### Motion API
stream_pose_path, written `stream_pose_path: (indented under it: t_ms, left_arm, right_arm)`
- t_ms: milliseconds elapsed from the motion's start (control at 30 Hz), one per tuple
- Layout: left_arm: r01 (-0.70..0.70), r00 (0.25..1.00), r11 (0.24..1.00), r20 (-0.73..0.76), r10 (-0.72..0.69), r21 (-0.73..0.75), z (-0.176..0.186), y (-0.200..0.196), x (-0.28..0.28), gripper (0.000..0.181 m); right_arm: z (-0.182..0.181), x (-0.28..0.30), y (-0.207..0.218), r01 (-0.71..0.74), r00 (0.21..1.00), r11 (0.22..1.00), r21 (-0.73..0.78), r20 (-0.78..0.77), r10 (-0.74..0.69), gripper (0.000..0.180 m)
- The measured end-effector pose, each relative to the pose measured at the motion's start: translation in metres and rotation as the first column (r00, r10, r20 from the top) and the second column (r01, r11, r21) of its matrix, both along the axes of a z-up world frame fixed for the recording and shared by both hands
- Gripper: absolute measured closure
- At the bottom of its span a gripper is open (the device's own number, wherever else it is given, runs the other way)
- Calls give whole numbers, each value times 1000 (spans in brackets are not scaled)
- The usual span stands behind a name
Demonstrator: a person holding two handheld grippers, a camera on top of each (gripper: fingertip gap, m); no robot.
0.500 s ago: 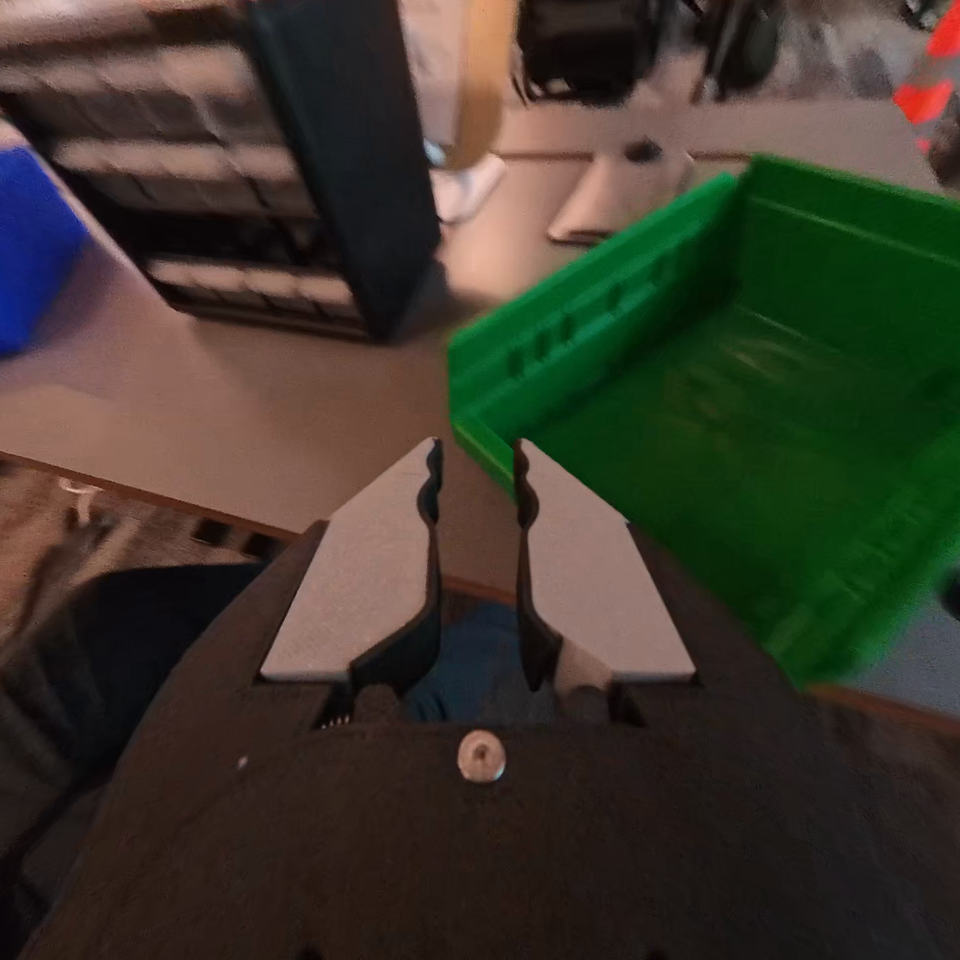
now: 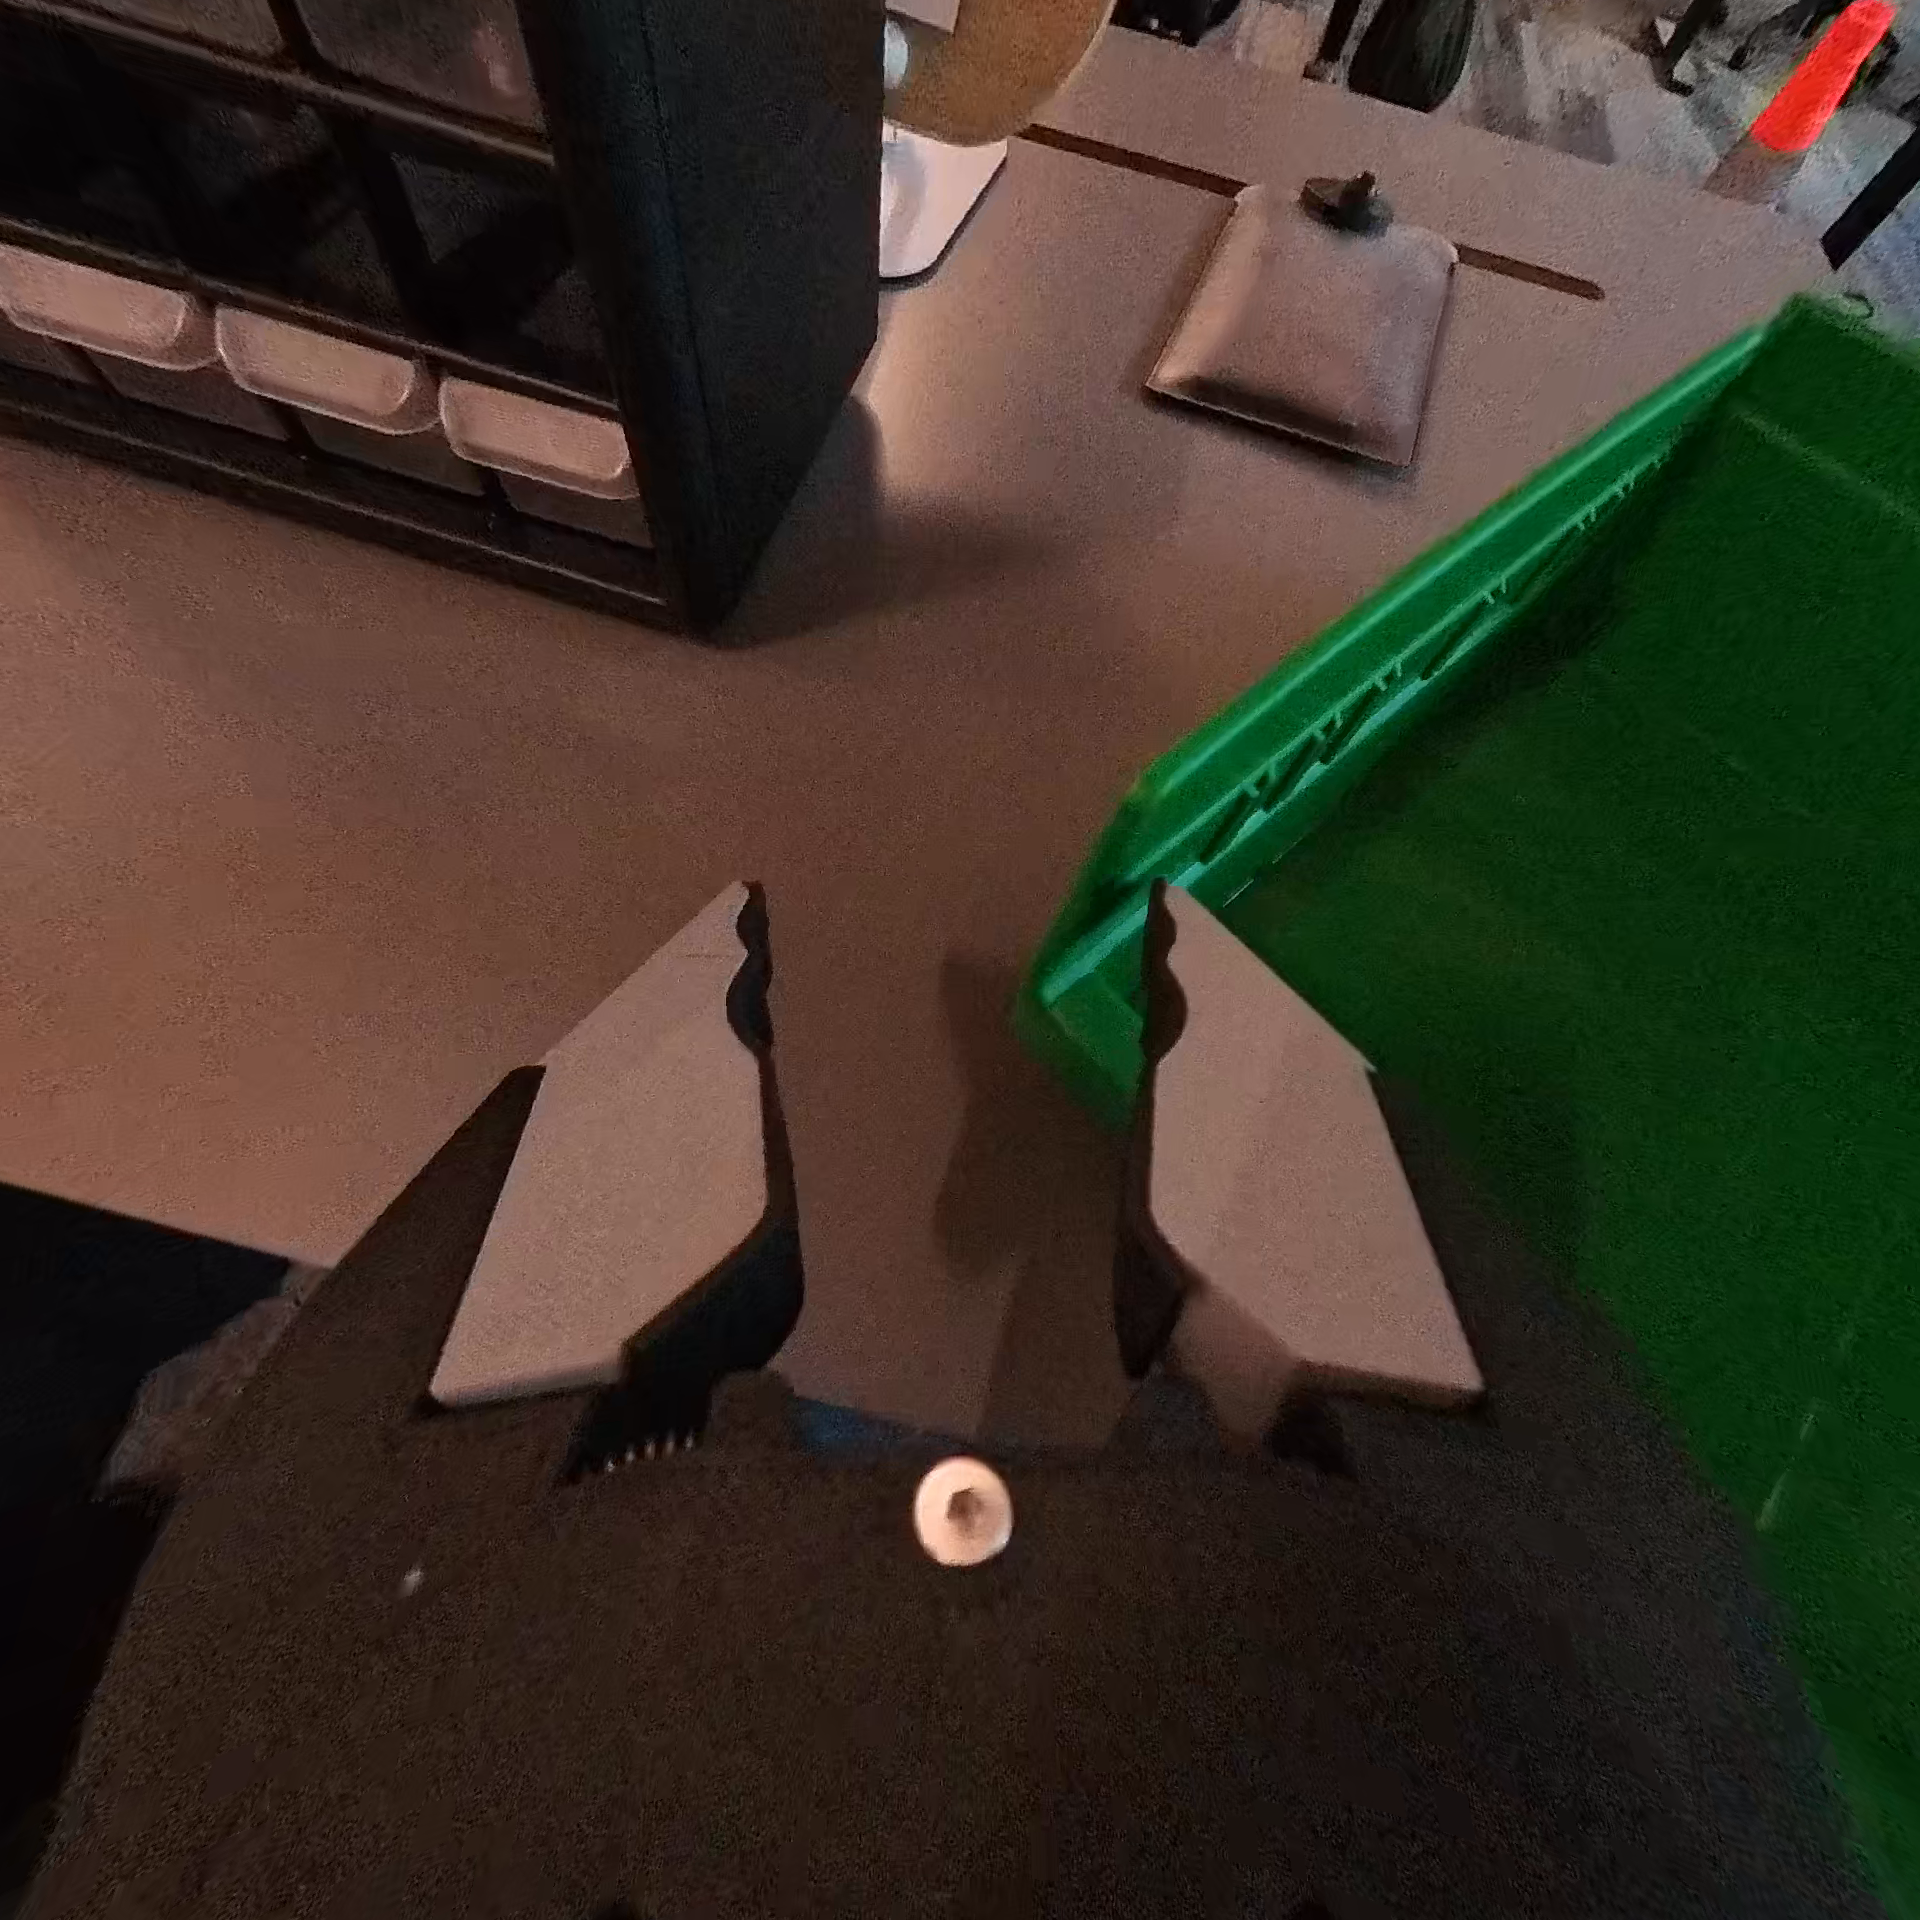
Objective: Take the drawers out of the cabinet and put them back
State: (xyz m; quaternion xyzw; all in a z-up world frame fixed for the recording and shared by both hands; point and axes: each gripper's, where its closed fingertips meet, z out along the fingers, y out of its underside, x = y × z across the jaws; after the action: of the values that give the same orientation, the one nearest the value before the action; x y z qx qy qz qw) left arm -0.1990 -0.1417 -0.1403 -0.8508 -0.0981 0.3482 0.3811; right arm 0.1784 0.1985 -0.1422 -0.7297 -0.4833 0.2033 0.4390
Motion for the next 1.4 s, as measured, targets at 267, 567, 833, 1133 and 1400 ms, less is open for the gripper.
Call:
stream_pose_path:
  t_ms: [267, 567, 833, 1133, 1400]
  left_arm:
    - [197, 974, 978, 103, -204, 73, 2, -18, 5, 143]
    - [171, 954, 960, 206, -217, 222, 6, -2, 6, 144]
    - [151, 954, 958, 220, -206, 243, 7, 20, 17, 142]
    - [243, 923, 938, 239, -302, 248, 6, 29, 17, 139]
    - [381, 846, 880, 277, -456, 285, 6, 37, 23, 139]
  right_arm:
    - [0, -4, 9, -108, 992, 985, -137, 47, 116, 103]
    - [-32, -6, 44, -50, 978, 972, -230, 186, 94, 111]
    - [-37, 13, 28, -363, 896, 907, -215, 188, 403, 119]
    - [-39, 22, 61, -356, 896, 900, -250, 181, 405, 123]
    - [23, 28, 53, -177, 973, 983, -46, 142, 182, 127]
